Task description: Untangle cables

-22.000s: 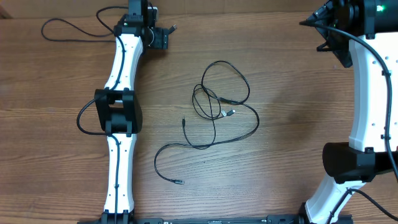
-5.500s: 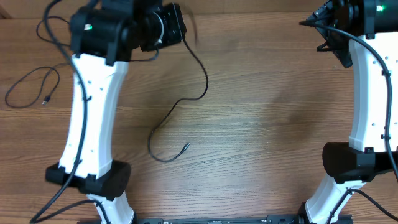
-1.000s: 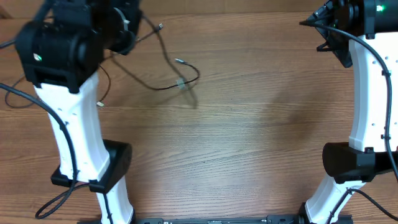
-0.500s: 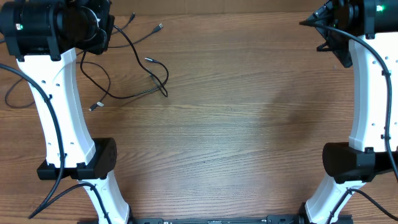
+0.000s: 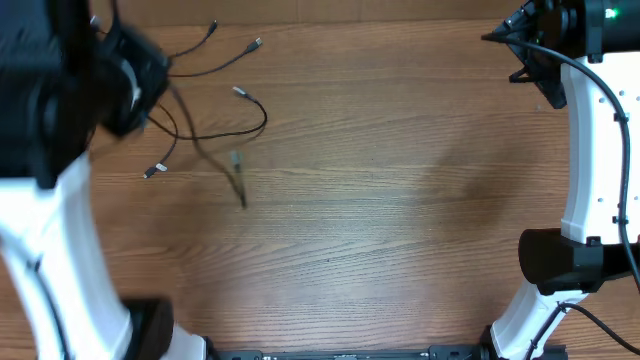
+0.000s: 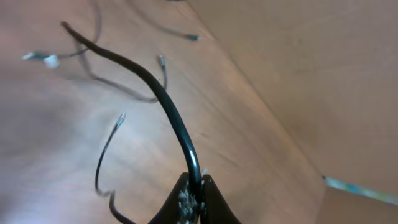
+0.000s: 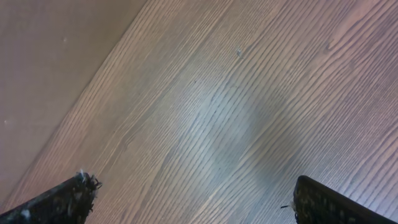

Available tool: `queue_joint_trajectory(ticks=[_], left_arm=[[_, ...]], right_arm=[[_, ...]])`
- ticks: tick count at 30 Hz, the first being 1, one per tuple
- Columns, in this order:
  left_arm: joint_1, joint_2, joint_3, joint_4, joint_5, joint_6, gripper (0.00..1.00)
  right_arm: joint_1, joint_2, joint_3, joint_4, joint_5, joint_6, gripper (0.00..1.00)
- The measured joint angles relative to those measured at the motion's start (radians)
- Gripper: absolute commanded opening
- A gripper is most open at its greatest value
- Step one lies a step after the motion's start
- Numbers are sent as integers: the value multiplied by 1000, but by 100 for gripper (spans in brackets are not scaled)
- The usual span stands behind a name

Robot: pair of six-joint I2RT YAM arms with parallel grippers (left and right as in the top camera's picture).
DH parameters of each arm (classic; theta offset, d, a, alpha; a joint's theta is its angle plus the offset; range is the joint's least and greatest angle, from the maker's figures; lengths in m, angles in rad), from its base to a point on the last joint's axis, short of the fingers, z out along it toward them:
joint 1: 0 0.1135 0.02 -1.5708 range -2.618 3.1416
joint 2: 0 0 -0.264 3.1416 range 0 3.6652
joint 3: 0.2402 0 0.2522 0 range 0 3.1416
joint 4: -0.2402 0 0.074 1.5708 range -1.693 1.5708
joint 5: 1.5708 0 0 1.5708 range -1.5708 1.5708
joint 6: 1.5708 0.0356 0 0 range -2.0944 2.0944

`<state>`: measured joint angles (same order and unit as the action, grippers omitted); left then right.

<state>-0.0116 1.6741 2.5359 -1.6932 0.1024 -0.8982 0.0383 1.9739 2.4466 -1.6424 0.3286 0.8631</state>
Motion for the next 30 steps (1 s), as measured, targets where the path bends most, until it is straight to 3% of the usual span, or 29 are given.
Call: queue_joint_trajectory(ticks=[6, 9, 14, 22, 30], left_arm=[[15, -219, -331, 2, -100, -90, 4], [94, -224, -485, 5, -130, -188, 4], [268, -180, -650, 58, -130, -249, 4], [586, -47, -698, 139, -153, -251, 4], [730, 122, -701, 256, -353, -260, 4]], right_arm=[[0, 0, 0, 0, 0, 0, 100], [0, 0, 0, 0, 1, 0, 100], [0, 0, 0, 0, 0, 0, 100], [0, 0, 0, 0, 0, 0, 100], [0, 0, 0, 0, 1, 0, 100]])
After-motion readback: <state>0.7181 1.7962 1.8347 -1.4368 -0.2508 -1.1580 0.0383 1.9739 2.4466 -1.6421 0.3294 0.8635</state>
